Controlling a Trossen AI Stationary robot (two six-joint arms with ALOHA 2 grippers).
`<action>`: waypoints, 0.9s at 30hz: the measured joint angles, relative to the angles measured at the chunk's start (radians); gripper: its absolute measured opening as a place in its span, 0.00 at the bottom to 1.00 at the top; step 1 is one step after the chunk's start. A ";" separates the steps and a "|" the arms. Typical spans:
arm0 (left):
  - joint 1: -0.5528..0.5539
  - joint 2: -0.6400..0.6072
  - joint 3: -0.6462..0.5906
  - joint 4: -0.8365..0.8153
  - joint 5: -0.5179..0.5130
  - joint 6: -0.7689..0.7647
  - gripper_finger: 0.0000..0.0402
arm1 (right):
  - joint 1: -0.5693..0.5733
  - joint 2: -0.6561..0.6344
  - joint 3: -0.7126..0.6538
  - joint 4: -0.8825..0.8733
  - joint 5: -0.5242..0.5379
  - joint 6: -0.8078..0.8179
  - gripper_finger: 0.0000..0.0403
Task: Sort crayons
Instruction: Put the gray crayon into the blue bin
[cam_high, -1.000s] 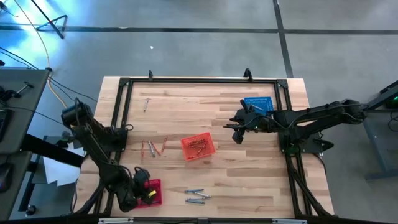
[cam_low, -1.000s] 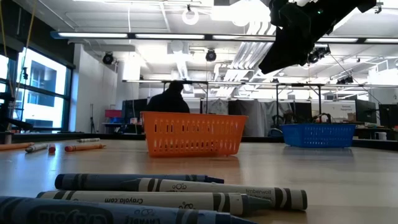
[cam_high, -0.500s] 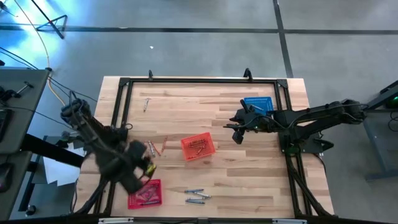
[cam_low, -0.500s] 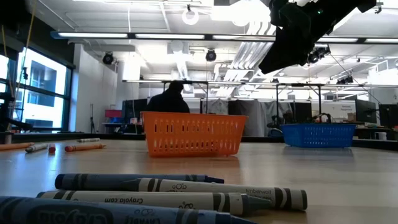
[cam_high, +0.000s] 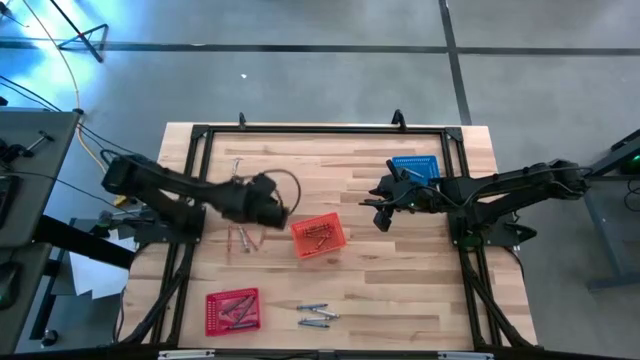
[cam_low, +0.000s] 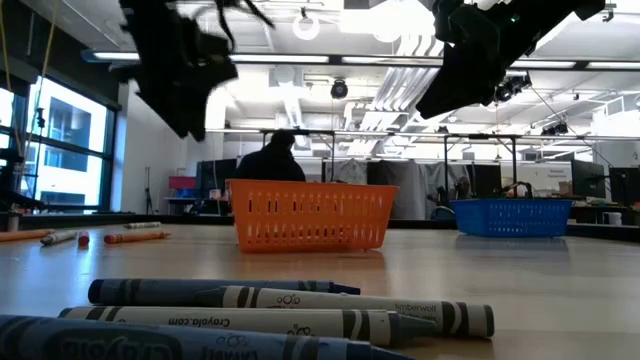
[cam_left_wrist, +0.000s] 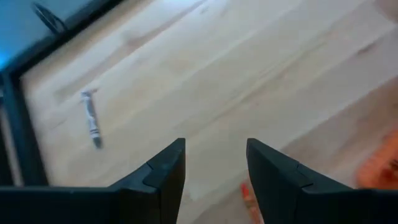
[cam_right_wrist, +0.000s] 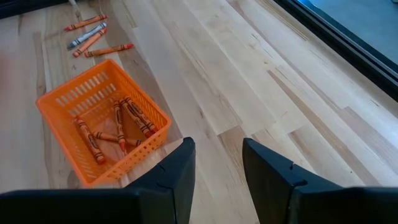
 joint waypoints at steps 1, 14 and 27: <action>0.034 0.001 -0.009 0.011 0.021 0.022 0.39 | 0.000 0.000 0.000 0.000 0.000 0.000 0.32; 0.476 0.001 -0.184 0.108 0.147 0.226 0.39 | 0.000 0.000 0.000 0.000 0.000 0.000 0.32; 0.814 0.001 -0.287 0.193 0.220 0.436 0.39 | 0.000 0.000 0.000 0.000 0.049 0.054 0.32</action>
